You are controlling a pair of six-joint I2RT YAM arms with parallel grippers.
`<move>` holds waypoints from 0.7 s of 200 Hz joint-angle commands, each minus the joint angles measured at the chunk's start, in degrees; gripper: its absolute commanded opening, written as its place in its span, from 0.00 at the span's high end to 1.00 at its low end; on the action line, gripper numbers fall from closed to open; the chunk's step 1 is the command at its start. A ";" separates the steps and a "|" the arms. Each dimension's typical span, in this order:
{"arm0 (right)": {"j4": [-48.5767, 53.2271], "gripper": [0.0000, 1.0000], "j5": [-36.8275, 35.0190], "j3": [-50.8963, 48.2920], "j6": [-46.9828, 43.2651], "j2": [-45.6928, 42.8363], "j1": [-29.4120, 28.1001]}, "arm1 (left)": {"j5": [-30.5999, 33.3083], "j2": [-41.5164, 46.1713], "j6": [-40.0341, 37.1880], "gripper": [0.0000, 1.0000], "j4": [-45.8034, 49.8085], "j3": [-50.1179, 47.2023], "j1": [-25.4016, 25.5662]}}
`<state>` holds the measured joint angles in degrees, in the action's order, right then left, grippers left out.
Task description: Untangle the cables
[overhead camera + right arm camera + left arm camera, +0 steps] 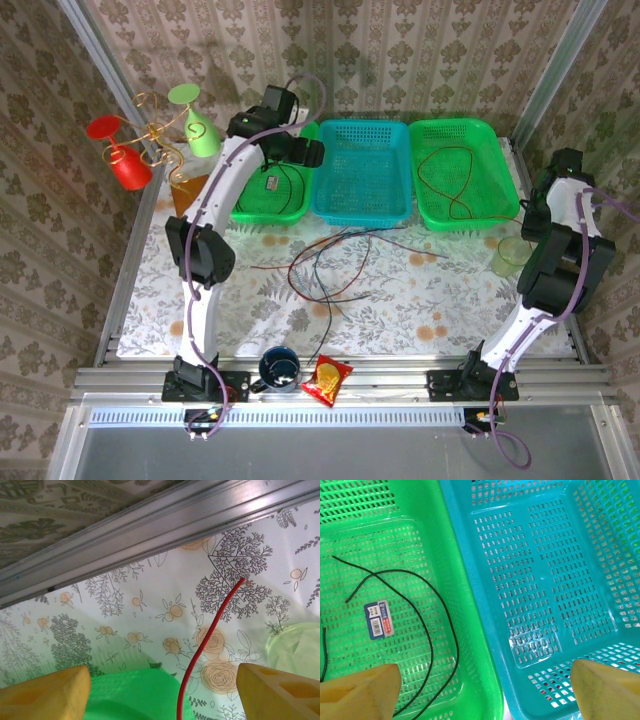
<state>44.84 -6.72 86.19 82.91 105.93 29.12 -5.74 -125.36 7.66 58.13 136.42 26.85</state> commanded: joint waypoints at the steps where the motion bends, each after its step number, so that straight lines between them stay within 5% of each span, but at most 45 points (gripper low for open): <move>1: -0.38 0.22 2.03 -0.78 1.37 1.94 0.33 | 0.68 -1.45 -1.38 0.12 1.55 2.01 0.81; 86: -2.54 0.33 3.08 -2.25 1.62 2.54 0.23 | 0.62 -1.88 -1.24 0.12 1.06 2.01 1.00; 140: -3.10 0.50 2.70 -4.34 2.02 0.70 0.24 | 0.55 -1.99 -1.13 0.11 0.49 2.14 1.01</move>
<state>40.47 -3.88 83.15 84.27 107.74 29.26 -5.58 -126.72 7.62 58.15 136.55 27.83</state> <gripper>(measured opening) 0.530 0.883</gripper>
